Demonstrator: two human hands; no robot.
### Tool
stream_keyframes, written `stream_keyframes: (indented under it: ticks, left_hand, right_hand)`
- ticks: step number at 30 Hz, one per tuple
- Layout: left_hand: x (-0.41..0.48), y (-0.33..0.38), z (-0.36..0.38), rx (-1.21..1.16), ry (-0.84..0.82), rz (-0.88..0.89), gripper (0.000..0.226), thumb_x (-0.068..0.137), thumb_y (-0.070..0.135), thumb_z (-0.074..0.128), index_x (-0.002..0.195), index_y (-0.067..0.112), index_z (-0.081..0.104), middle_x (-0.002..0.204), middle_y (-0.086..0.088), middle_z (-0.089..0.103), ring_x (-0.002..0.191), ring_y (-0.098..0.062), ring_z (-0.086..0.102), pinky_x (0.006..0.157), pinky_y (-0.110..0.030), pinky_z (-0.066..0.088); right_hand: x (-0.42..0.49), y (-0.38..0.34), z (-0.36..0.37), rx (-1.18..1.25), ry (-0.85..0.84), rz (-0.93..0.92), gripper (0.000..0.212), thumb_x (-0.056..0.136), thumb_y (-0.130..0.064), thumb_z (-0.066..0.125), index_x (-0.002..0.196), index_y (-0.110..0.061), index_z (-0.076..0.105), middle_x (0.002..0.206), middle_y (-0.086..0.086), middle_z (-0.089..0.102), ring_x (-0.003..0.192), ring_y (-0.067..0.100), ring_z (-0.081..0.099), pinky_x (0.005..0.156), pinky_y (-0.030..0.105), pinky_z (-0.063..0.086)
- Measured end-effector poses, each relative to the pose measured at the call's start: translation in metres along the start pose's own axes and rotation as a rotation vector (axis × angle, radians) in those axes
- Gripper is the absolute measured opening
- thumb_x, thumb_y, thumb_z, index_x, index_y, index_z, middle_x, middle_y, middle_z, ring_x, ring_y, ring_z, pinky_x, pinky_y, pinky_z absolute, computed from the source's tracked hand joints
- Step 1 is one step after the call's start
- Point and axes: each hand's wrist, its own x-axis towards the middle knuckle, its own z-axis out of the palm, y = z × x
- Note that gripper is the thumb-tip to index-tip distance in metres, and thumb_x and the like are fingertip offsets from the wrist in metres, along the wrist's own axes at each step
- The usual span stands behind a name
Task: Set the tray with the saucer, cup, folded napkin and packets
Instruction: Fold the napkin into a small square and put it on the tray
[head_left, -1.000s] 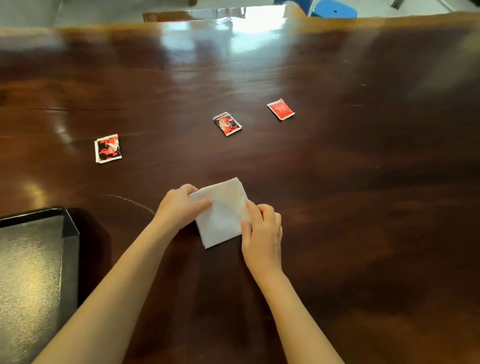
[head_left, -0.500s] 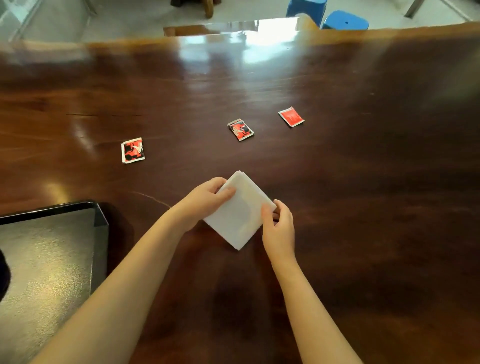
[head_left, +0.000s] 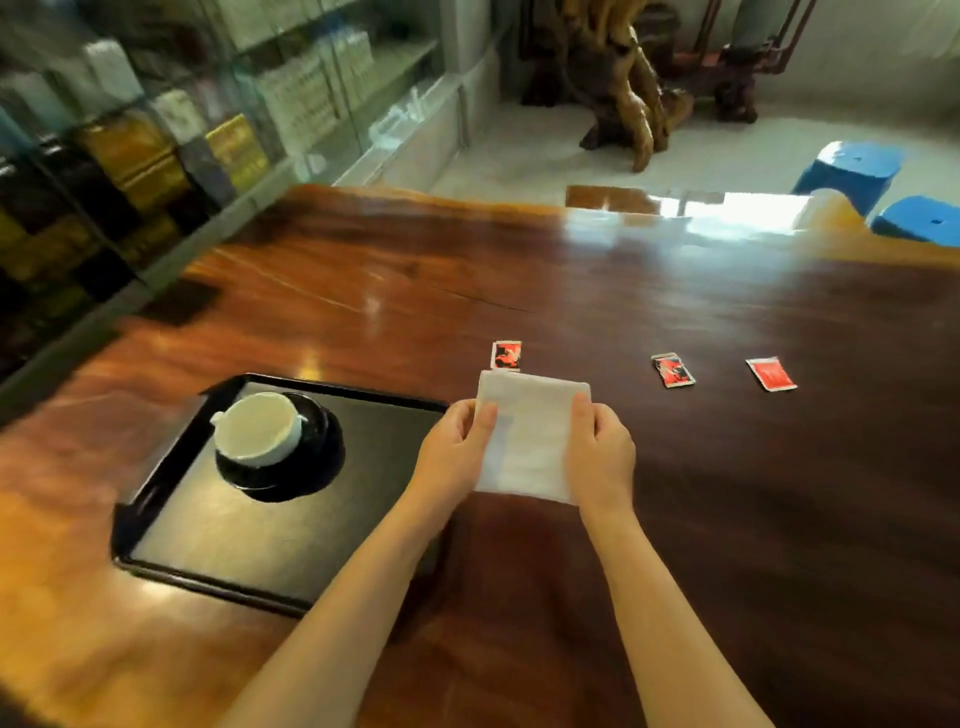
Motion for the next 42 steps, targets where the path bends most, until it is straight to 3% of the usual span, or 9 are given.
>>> stream_keyframes:
  ticks: [3,11,16,22,25,30,34,38,42]
  left_hand:
    - [-0.012,-0.007,-0.035,0.014,0.105,-0.002,0.022,0.095,0.041,0.044,0.098,0.024,0.058,0.091,0.004,0.065,0.083,-0.015,0.063,0.067,-0.027,0.050]
    - [-0.016,-0.058,-0.122,0.002,0.245,-0.202,0.029,0.093,0.043,0.047,0.107,0.020,0.058,0.088,0.006,0.062,0.073,-0.007,0.061,0.039,-0.009,0.043]
    - [0.003,-0.093,-0.162,-0.246,0.079,-0.443,0.020,0.095,0.037,0.047,0.106,0.026,0.061,0.098,0.006,0.069,0.091,-0.011,0.065,0.057,-0.020,0.053]
    - [0.030,-0.128,-0.169,-0.449,-0.095,-0.499,0.032,0.096,0.010,0.043,0.125,0.017,0.055,0.119,-0.001,0.064,0.111,-0.016,0.059,0.077,-0.025,0.053]
    - [0.038,-0.141,-0.163,-0.479,-0.110,-0.501,0.034,0.095,0.006,0.043,0.123,0.022,0.055,0.116,0.003,0.065,0.109,-0.013,0.060,0.076,-0.024,0.054]
    - [0.045,-0.153,-0.155,-0.508,0.035,-0.576,0.042,0.092,0.003,0.049,0.133,0.016,0.047,0.132,-0.005,0.055,0.123,-0.023,0.051,0.103,-0.044,0.044]
    - [0.047,-0.155,-0.154,-0.502,0.191,-0.660,0.038,0.090,0.004,0.054,0.126,0.013,0.047,0.122,-0.007,0.054,0.114,-0.024,0.053,0.101,-0.042,0.046]
    - [0.045,-0.156,-0.153,-0.307,0.178,-0.602,0.027,0.092,0.010,0.053,0.117,0.019,0.053,0.118,-0.001,0.056,0.102,-0.013,0.051,0.086,-0.028,0.044]
    - [0.044,-0.161,-0.155,-0.137,0.146,-0.547,0.033,0.092,0.011,0.053,0.125,0.017,0.055,0.127,-0.003,0.054,0.110,-0.015,0.052,0.093,-0.033,0.045]
  right_hand:
    - [-0.015,-0.018,0.030,0.008,-0.082,-0.028,0.035,0.097,-0.038,0.036,0.068,-0.025,0.048,0.067,-0.008,0.053,0.059,0.005,0.050,0.042,0.009,0.035]
    - [-0.052,-0.021,0.128,-0.026,-0.292,0.070,0.032,0.097,-0.040,0.037,0.072,-0.024,0.051,0.074,-0.004,0.056,0.067,0.009,0.054,0.052,0.019,0.037]
    - [-0.050,-0.003,0.172,-0.127,-0.323,0.217,0.024,0.096,-0.039,0.038,0.095,-0.019,0.051,0.083,-0.007,0.054,0.072,0.007,0.052,0.053,0.018,0.035]
    - [-0.045,0.014,0.205,-0.270,-0.270,0.290,0.031,0.095,-0.024,0.046,0.124,-0.011,0.048,0.108,0.003,0.054,0.083,0.009,0.053,0.055,0.018,0.041]
    - [-0.049,0.017,0.218,-0.334,-0.233,0.313,0.031,0.093,-0.016,0.045,0.124,-0.010,0.049,0.115,0.009,0.054,0.090,0.015,0.056,0.060,0.021,0.046]
    - [-0.071,0.021,0.233,-0.415,-0.161,0.281,0.029,0.090,-0.013,0.049,0.119,-0.011,0.047,0.113,0.008,0.052,0.090,0.016,0.056,0.062,0.020,0.049]
    - [-0.086,0.022,0.238,-0.364,-0.122,0.254,0.035,0.087,-0.010,0.054,0.122,-0.014,0.047,0.114,0.006,0.054,0.099,0.016,0.054,0.076,0.026,0.053]
    - [-0.089,0.023,0.238,-0.402,-0.104,0.249,0.037,0.085,-0.011,0.060,0.120,-0.015,0.049,0.114,0.005,0.056,0.100,0.015,0.054,0.080,0.028,0.054]
    - [-0.092,0.027,0.239,-0.458,-0.131,0.259,0.046,0.084,-0.014,0.061,0.126,-0.015,0.041,0.127,0.004,0.044,0.111,0.015,0.042,0.084,0.024,0.045]
